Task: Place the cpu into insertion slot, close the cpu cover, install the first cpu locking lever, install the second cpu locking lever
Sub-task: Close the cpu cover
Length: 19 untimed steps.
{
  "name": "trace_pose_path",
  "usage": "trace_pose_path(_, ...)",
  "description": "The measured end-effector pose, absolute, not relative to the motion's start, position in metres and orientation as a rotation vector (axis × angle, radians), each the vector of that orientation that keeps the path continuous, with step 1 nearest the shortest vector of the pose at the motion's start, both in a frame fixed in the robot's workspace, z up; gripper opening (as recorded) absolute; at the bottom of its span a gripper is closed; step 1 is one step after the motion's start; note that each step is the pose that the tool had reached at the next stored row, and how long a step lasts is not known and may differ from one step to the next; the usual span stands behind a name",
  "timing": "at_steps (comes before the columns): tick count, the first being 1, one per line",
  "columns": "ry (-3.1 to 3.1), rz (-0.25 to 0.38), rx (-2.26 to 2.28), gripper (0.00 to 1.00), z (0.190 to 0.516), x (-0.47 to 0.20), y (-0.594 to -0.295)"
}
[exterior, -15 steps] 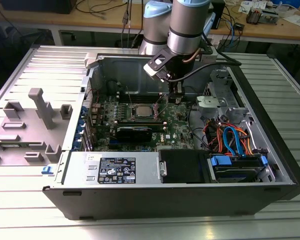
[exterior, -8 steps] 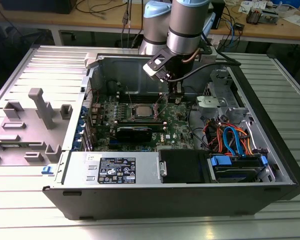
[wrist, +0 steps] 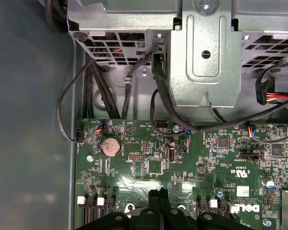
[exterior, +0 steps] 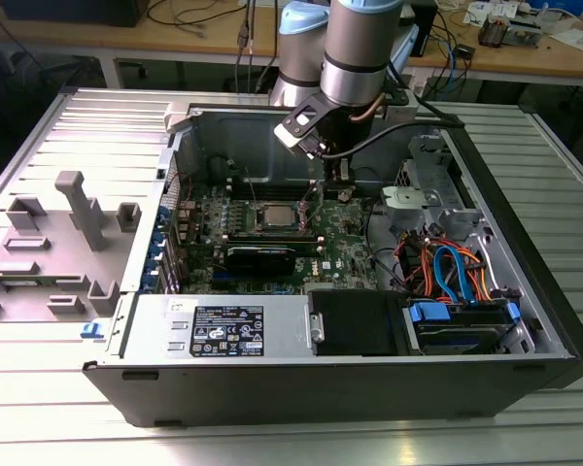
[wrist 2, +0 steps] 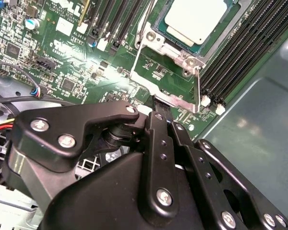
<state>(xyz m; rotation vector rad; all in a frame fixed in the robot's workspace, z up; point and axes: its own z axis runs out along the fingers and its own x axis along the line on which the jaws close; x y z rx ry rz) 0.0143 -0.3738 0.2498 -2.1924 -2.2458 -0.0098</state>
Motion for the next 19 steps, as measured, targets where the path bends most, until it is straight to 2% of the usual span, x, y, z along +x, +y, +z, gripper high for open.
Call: trace_pose_path(19,-2.246,-0.010,-2.192,0.11,0.2494,0.0036,-0.3738)
